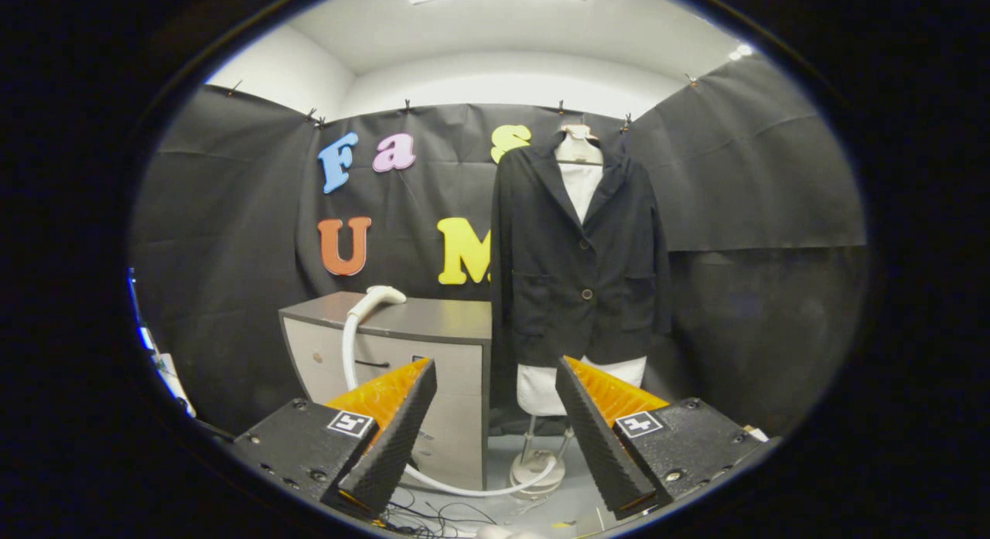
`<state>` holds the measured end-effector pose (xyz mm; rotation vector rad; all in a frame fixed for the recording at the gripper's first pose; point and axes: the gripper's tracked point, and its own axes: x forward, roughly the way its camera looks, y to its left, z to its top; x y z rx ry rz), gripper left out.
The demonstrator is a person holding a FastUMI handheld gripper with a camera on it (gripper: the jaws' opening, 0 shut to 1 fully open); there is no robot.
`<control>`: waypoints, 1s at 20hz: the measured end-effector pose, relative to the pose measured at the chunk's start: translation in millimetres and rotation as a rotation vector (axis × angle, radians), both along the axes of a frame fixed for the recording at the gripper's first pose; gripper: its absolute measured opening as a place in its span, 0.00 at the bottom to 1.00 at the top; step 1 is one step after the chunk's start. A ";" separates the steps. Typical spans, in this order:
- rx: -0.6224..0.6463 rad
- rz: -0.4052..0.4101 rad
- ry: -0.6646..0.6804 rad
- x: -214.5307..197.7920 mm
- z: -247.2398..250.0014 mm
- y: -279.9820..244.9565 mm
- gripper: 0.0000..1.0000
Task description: Iron the clothes twice with a garment steamer, once on the left side and once on the right side.
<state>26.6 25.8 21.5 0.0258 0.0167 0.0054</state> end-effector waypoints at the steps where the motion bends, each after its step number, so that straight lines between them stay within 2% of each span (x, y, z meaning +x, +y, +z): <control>1: -0.003 0.008 -0.004 6.2 6.8 6.2 0.99; 6: -0.014 0.062 0.010 57.0 36.2 50.2 0.99; 13: -0.047 0.175 0.067 158.6 62.0 143.3 0.98; 20: -0.051 0.271 0.240 269.9 38.3 231.9 0.98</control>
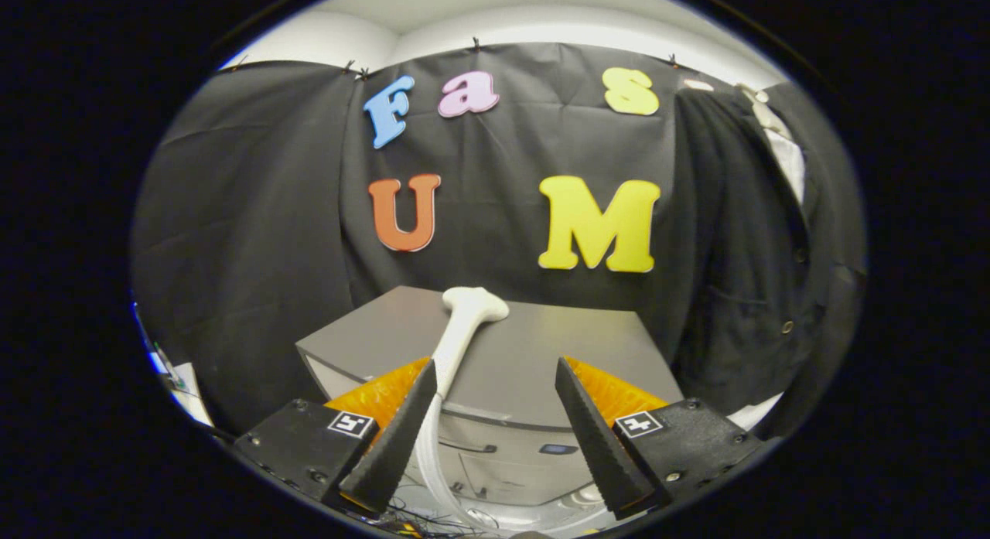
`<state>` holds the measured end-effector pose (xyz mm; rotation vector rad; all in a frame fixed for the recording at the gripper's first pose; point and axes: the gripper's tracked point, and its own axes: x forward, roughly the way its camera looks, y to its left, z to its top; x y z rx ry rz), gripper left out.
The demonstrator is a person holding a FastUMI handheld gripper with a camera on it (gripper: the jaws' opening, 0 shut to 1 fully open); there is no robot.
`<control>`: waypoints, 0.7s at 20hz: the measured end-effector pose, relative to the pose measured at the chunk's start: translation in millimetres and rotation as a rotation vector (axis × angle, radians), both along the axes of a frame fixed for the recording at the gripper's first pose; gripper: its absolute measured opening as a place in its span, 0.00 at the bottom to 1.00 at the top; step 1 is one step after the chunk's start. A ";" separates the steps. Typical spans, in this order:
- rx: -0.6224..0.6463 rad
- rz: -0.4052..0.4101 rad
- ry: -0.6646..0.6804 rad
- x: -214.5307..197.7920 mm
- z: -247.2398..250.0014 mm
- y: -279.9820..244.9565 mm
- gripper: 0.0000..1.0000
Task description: Iron the clothes twice with a garment steamer, once on the left side and once on the right side.
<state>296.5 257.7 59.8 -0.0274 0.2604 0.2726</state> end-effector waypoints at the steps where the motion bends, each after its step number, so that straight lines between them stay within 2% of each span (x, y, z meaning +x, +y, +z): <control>1: -0.005 0.013 0.022 13.5 -4.8 11.8 0.98; 5: -0.062 0.050 0.096 64.8 -30.0 49.4 0.97; 8: -0.060 0.030 0.170 85.0 -42.5 56.6 0.94; 10: -0.033 0.024 0.224 91.6 -50.1 57.1 0.89; 13: 0.020 0.041 0.310 89.5 -54.3 67.5 0.76; 14: 0.034 0.021 0.308 90.3 -53.6 66.8 0.71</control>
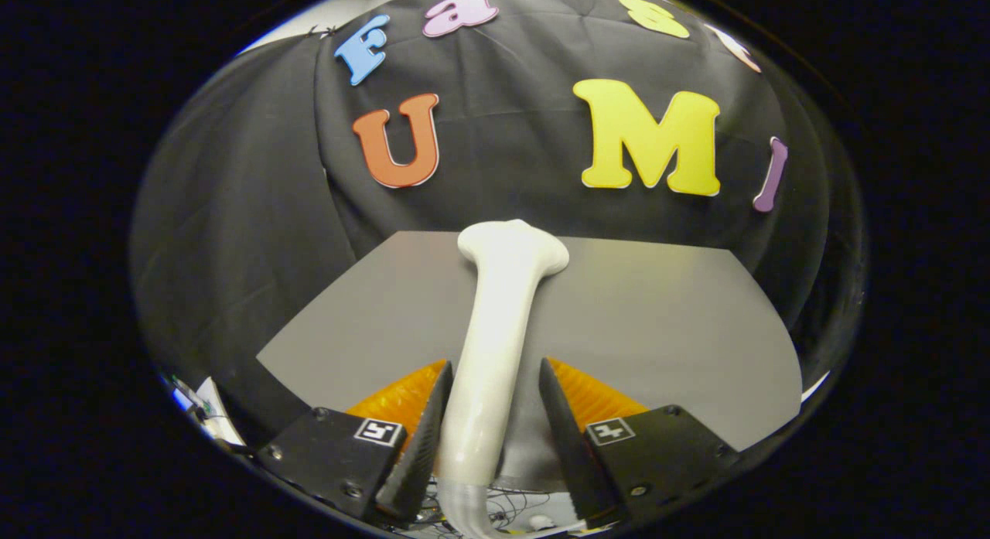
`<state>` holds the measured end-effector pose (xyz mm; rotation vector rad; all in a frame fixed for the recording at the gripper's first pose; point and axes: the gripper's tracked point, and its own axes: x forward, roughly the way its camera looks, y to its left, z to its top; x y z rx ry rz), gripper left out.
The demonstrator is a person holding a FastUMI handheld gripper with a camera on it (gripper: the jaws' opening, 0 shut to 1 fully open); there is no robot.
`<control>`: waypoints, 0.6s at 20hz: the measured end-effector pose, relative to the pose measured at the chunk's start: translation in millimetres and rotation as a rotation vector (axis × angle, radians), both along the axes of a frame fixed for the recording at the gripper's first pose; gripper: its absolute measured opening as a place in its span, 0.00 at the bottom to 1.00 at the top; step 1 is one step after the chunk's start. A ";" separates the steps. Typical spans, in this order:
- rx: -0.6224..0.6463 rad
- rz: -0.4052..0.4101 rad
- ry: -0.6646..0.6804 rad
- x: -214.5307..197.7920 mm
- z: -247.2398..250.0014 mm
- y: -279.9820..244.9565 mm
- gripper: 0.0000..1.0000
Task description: Iron the clothes twice with a garment steamer, once on the left side and once on the right side.
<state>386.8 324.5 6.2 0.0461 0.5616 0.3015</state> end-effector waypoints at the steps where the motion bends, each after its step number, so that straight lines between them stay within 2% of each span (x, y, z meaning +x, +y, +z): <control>1: 0.015 0.009 0.030 -2.4 -0.6 4.3 0.65; 4: 0.044 0.003 0.029 -4.0 0.6 8.7 0.44; 5: 0.052 0.005 0.034 -5.1 3.7 9.2 0.40; 7: 0.061 -0.009 -0.001 -8.3 12.7 3.3 0.37; 12: 0.103 -0.049 -0.115 -63.8 50.7 -43.7 0.37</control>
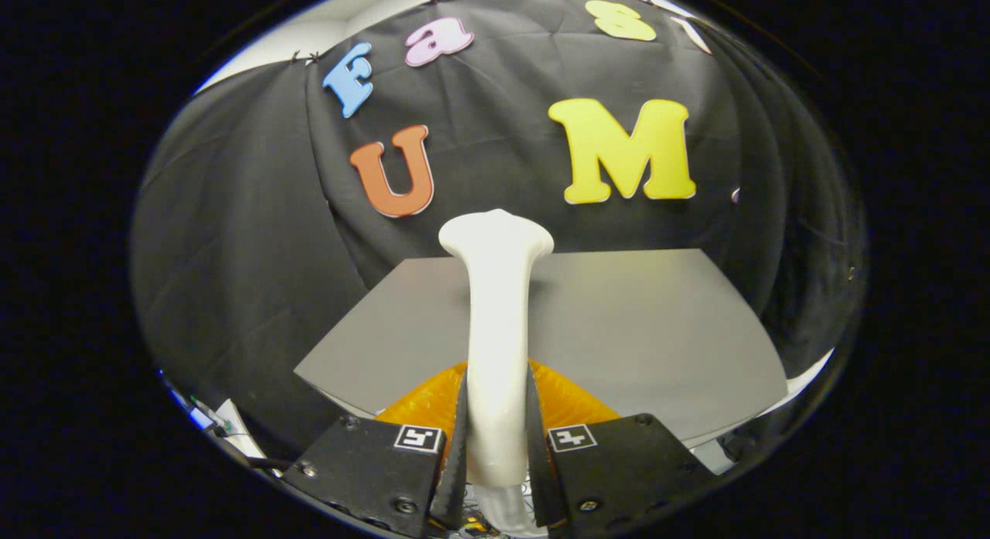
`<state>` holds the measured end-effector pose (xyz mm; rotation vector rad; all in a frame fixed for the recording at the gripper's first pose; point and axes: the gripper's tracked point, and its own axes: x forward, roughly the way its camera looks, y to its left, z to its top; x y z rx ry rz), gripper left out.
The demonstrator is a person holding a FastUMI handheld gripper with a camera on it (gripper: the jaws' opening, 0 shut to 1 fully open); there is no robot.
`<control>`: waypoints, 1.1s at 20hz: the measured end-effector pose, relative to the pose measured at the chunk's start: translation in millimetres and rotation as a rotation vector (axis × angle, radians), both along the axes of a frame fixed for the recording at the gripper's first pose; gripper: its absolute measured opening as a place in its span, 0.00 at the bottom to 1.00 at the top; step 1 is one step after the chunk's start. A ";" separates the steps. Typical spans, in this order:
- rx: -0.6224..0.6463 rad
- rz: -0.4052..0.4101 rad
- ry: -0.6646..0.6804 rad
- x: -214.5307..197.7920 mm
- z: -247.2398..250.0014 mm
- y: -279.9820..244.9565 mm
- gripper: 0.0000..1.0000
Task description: Iron the clothes twice with a garment steamer, once on the left side and once on the right side.
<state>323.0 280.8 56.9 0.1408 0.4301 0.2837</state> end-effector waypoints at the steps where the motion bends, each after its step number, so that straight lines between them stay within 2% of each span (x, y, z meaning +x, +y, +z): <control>1: 0.005 -0.012 -0.026 -11.0 10.5 -13.4 0.37; 6: 0.061 -0.086 -0.177 -70.9 72.8 -90.3 0.37; 12: 0.034 -0.276 -0.382 -128.2 155.6 -210.5 0.37; 17: 0.012 -0.431 -0.434 -130.9 195.7 -297.1 0.37; 20: 0.011 -0.476 -0.433 -113.2 202.2 -327.7 0.37; 22: 0.001 -0.473 -0.416 -98.1 201.8 -337.4 0.37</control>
